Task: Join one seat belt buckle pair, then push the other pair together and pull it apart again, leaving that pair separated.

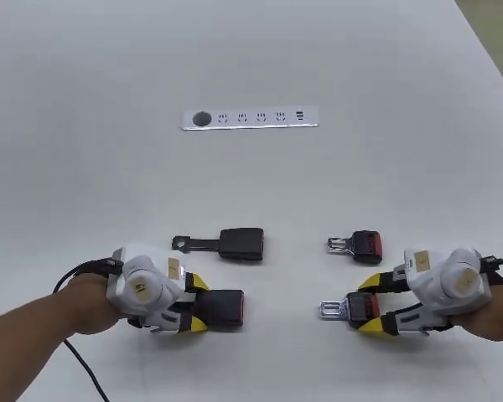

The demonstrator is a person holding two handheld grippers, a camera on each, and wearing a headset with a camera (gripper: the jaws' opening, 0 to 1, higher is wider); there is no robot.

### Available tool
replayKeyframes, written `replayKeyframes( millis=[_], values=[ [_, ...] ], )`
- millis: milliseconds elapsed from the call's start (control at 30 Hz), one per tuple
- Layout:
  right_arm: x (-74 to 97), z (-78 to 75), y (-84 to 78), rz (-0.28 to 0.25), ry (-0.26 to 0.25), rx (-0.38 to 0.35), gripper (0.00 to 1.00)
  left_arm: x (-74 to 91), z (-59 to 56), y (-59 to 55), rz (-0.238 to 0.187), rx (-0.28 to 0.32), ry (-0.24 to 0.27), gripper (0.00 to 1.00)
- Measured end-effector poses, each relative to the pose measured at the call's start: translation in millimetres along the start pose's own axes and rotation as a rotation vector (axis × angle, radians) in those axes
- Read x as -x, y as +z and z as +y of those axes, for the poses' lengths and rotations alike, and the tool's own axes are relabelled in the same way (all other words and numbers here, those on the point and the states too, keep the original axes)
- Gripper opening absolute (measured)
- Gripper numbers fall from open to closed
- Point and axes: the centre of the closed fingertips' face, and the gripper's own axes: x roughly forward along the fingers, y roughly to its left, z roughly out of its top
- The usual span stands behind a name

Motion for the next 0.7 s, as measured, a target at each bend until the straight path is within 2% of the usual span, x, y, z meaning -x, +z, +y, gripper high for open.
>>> replayKeyframes(
  millis=[400,700],
  values=[
    [-16.7,3.0,17.3,-0.044,-0.003,-0.003,0.34,0.4,0.0,0.1,0.029,0.010,-0.002,0.32],
    [-35.8,11.0,41.0,-0.081,-0.005,-0.001,0.34,-0.3,0.8,-0.2,0.043,0.015,-0.001,0.32]
  ],
)
